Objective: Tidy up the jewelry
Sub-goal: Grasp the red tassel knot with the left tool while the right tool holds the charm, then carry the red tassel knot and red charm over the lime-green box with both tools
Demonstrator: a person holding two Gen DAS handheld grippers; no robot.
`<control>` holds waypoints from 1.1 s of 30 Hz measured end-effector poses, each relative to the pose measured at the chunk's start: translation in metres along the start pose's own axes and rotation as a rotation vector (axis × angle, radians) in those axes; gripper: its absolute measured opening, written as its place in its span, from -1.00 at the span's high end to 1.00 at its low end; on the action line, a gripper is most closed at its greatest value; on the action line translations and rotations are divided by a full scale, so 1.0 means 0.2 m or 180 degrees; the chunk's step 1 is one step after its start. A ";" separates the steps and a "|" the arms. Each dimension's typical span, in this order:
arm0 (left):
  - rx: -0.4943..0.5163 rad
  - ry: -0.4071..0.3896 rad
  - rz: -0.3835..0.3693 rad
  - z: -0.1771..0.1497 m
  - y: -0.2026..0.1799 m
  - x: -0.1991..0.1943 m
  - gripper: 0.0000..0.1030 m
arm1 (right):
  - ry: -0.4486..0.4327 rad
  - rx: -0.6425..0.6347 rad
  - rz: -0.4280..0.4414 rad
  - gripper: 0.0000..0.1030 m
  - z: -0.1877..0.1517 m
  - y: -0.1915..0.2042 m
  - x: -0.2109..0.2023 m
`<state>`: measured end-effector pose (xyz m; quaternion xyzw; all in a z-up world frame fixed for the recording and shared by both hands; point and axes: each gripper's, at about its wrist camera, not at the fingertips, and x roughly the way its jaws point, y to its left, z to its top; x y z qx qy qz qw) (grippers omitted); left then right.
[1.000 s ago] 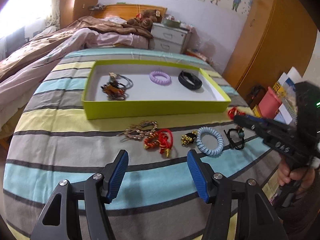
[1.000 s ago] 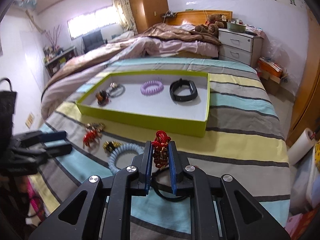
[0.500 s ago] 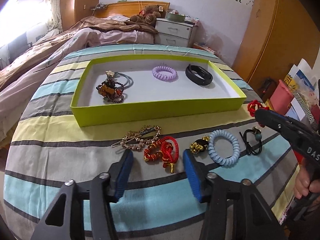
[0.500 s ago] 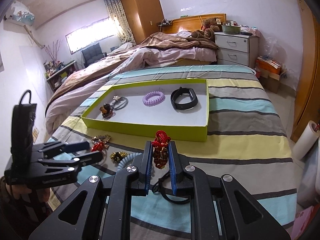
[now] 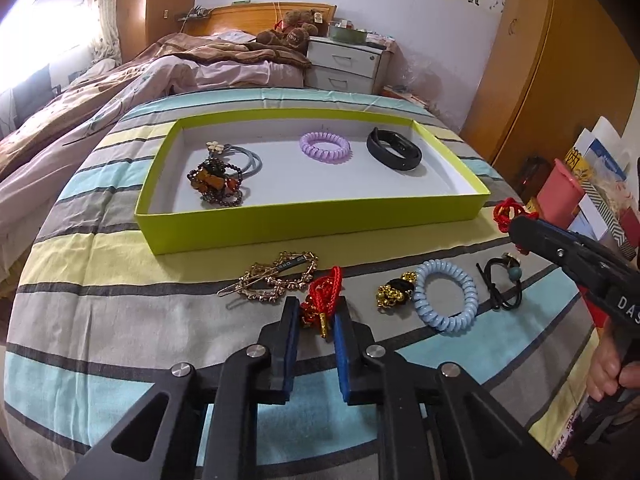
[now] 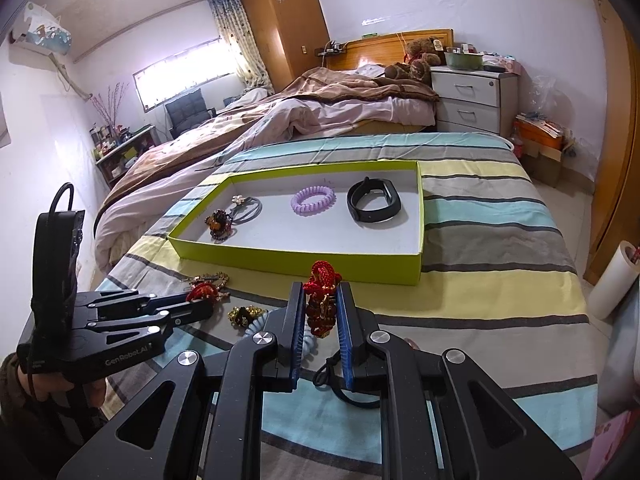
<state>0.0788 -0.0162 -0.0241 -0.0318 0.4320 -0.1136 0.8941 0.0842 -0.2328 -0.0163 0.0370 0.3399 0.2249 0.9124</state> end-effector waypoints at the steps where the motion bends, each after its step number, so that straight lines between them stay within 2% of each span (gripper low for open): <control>1: -0.0016 -0.0011 -0.0010 0.00 0.00 0.00 0.69 | -0.0002 -0.0002 -0.0003 0.69 0.00 0.00 0.00; 19: -0.0210 -0.0259 -0.0089 -0.01 0.09 -0.17 0.71 | -0.0076 -0.0005 -0.0017 0.69 0.01 0.05 -0.04; 27: -0.0214 -0.0336 -0.0108 0.09 0.11 -0.22 0.71 | -0.0097 -0.0005 -0.0042 0.69 0.08 0.06 -0.05; 33: -0.0204 -0.0374 -0.0102 0.23 0.14 -0.22 0.71 | -0.0071 -0.0029 -0.0059 0.69 0.16 0.07 0.00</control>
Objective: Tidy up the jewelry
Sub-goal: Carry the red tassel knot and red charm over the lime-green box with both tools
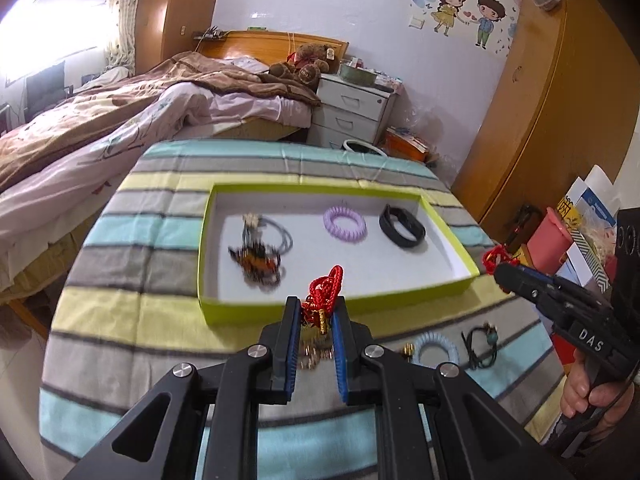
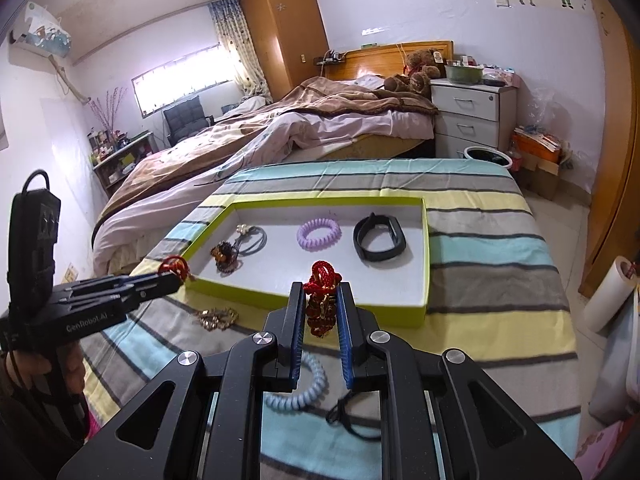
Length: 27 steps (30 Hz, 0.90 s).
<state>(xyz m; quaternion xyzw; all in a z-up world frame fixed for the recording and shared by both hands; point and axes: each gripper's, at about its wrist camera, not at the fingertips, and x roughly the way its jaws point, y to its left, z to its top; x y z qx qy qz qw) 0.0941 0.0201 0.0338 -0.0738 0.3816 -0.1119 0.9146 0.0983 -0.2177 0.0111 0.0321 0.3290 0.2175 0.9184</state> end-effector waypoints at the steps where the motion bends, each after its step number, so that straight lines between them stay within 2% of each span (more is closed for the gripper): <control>1: 0.0003 0.0006 -0.0024 0.03 0.00 0.01 0.71 | 0.0008 0.0011 0.0004 0.69 0.02 0.00 0.02; 2: -0.0016 0.0042 -0.0078 0.06 0.01 0.03 0.71 | 0.0019 0.0023 0.0002 0.69 0.03 -0.01 0.03; 6: -0.0051 0.0047 -0.0028 0.14 0.03 0.10 0.71 | 0.0081 0.0051 0.0000 0.69 0.07 -0.01 0.10; 9: -0.0085 0.0125 -0.0108 0.20 0.03 0.17 0.71 | 0.0140 0.0036 -0.0006 0.69 0.10 -0.01 0.16; 17: -0.0048 0.0276 -0.0042 0.34 0.05 0.40 0.71 | 0.0334 0.0017 -0.0044 0.69 0.15 -0.04 0.31; 27: -0.0104 0.0459 -0.0036 0.38 0.09 0.61 0.71 | 0.0545 0.0034 -0.0049 0.69 0.15 -0.06 0.46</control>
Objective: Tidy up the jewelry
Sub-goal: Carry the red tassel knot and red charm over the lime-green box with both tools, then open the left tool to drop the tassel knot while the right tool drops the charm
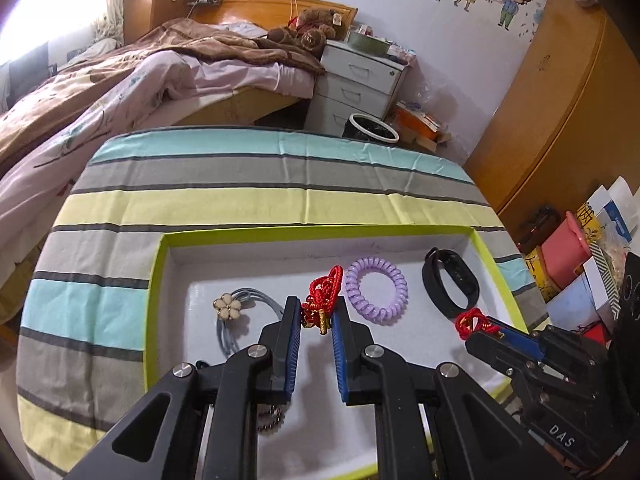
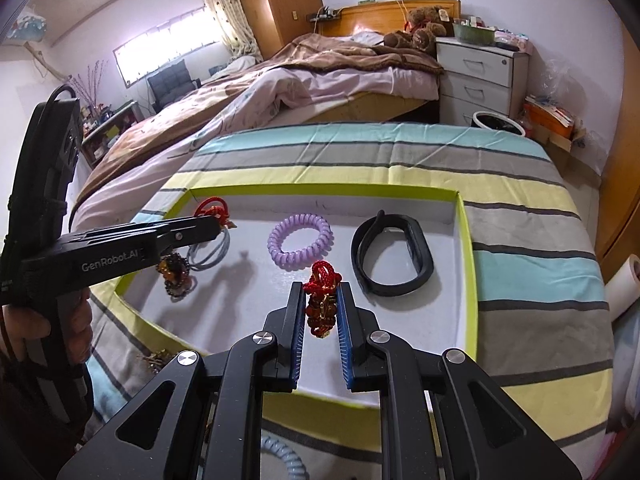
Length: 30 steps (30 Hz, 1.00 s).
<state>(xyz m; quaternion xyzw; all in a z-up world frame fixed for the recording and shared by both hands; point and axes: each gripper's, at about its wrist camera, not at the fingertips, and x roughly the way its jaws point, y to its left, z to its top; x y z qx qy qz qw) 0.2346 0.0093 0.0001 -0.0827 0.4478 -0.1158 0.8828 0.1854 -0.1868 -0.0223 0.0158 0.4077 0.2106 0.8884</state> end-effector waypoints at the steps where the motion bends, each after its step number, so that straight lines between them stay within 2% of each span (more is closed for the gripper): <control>1: 0.0001 0.0021 0.0010 0.00 0.00 0.02 0.71 | 0.0012 0.0001 0.0007 0.69 0.00 0.00 0.01; 11: -0.0001 0.0146 0.0022 -0.02 0.00 0.10 0.70 | 0.0139 -0.0073 -0.0123 0.69 0.01 0.00 0.08; 23: -0.0068 0.0145 -0.0001 0.00 0.03 0.12 0.70 | 0.0232 -0.0125 -0.0174 0.68 0.01 0.02 0.13; 25: -0.0078 0.0144 -0.0021 0.00 0.04 0.12 0.63 | 0.0227 -0.0141 -0.0204 0.67 0.01 0.02 0.13; 30: -0.0076 0.0139 -0.0030 0.00 0.03 0.12 0.31 | 0.0231 -0.0153 -0.0202 0.61 0.01 0.02 0.13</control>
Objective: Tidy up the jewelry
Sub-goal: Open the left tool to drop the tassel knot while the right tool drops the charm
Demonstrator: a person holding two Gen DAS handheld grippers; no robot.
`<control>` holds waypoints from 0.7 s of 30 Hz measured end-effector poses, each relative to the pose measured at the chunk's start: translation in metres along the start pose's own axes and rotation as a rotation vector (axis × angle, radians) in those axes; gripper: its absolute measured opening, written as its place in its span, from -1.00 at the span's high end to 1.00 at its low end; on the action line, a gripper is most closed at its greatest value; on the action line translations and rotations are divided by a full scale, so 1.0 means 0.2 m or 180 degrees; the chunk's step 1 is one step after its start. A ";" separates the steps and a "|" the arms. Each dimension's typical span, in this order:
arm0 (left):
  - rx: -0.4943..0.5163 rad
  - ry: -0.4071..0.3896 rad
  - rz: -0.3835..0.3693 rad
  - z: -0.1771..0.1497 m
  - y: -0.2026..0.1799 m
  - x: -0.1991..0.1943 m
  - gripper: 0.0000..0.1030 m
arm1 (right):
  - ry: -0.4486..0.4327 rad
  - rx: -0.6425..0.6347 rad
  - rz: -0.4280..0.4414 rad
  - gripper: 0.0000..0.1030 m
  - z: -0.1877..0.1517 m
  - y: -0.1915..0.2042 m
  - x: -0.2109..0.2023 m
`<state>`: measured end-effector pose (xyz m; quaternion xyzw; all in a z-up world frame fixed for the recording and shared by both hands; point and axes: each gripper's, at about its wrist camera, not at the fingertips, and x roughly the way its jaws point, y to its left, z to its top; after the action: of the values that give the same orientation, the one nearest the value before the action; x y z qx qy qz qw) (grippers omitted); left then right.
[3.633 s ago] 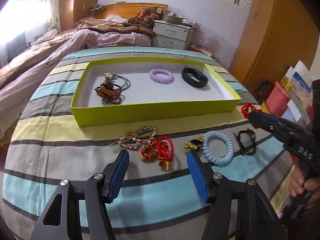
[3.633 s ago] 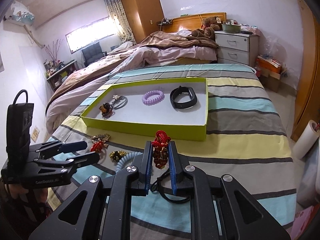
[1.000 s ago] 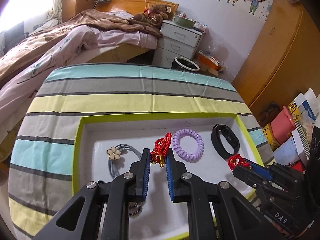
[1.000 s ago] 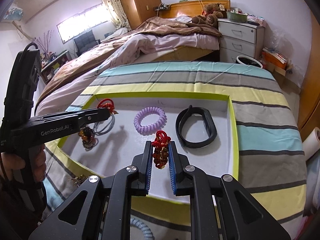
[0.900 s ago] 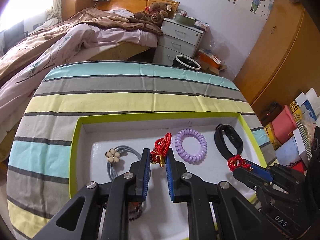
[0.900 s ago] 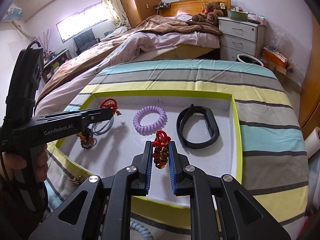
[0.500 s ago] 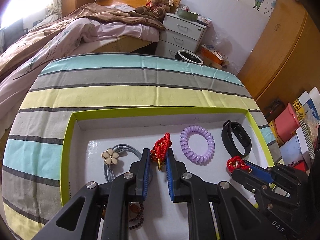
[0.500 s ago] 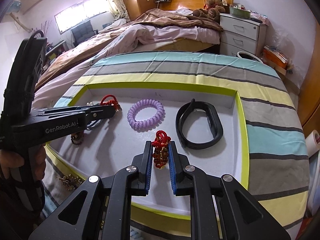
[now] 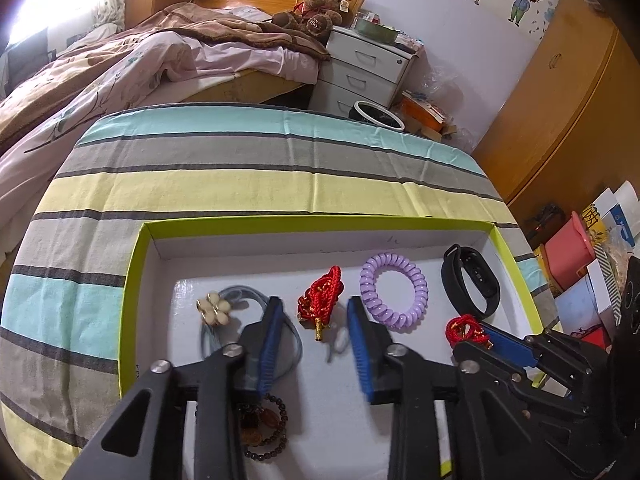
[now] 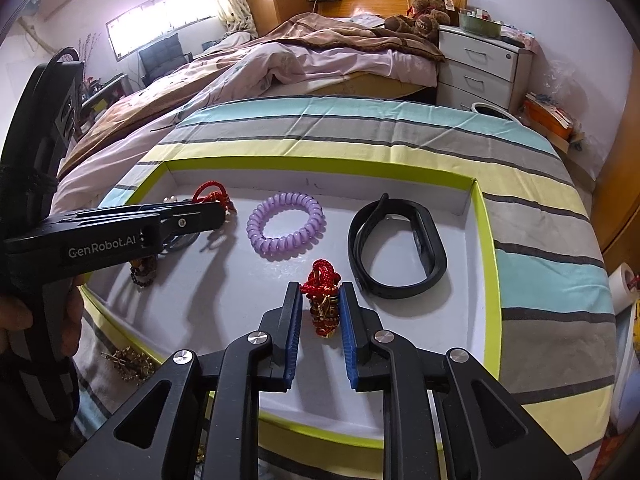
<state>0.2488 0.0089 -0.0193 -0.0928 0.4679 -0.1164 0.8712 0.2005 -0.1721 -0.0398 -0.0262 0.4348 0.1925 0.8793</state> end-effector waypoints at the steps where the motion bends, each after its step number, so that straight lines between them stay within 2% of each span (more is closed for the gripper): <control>1: -0.0001 0.0003 -0.0004 0.00 0.00 0.00 0.29 | -0.0006 -0.0002 -0.0021 0.58 0.00 0.00 0.00; 2: -0.0001 0.0004 0.0002 0.00 0.00 0.00 0.29 | -0.0012 -0.0006 -0.0031 0.55 0.00 0.00 0.00; 4: 0.0001 0.0004 0.0007 0.00 -0.01 -0.01 0.28 | -0.0012 -0.0001 -0.0033 0.35 0.00 0.00 0.00; 15: 0.0080 -0.0079 -0.0009 -0.02 -0.05 -0.09 0.23 | -0.0077 0.0023 -0.0039 0.31 -0.02 0.00 -0.04; 19: 0.0084 -0.0155 -0.0025 -0.05 -0.06 -0.17 0.22 | -0.0130 0.0054 -0.0021 0.15 -0.02 0.00 -0.08; 21: 0.0076 -0.0195 -0.0040 -0.06 -0.06 -0.21 0.15 | -0.0165 0.0064 -0.0015 0.14 -0.02 0.00 -0.10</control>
<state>0.2147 0.0087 0.0109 -0.0889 0.4390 -0.1245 0.8854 0.1853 -0.1789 -0.0270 -0.0134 0.4137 0.1867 0.8909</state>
